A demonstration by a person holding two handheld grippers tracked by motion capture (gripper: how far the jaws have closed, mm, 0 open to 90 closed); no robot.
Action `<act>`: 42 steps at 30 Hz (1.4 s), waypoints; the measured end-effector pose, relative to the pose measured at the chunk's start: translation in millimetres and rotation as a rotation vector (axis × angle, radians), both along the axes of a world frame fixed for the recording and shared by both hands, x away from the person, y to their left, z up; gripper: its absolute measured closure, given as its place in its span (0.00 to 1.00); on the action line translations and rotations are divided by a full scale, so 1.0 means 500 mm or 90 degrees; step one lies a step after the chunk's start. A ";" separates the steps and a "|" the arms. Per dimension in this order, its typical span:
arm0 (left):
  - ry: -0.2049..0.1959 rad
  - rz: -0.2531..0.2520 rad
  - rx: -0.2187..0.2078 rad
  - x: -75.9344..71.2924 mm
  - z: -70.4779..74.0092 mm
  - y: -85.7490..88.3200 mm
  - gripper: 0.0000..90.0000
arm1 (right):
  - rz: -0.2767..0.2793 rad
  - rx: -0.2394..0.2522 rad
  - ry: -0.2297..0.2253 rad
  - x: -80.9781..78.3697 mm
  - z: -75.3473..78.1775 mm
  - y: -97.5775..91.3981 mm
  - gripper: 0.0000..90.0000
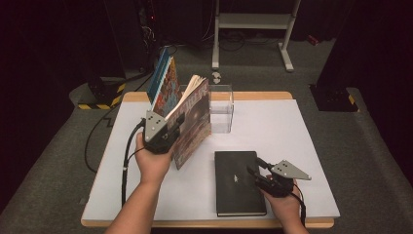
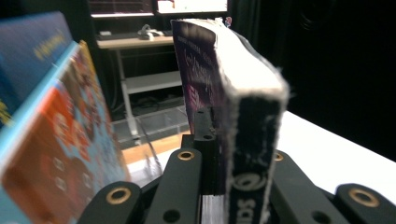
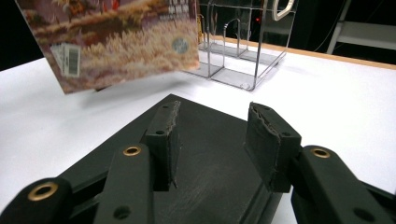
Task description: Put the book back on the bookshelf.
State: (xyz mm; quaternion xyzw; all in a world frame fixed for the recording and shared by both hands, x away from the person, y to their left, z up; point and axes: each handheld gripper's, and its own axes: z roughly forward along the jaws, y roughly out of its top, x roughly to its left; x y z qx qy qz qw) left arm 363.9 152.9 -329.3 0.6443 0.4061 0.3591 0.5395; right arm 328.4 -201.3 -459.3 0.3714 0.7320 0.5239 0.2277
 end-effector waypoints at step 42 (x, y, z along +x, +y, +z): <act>0.025 0.150 0.025 0.246 0.024 -0.088 0.93 | 0.002 0.012 -0.004 -0.002 0.006 -0.006 0.61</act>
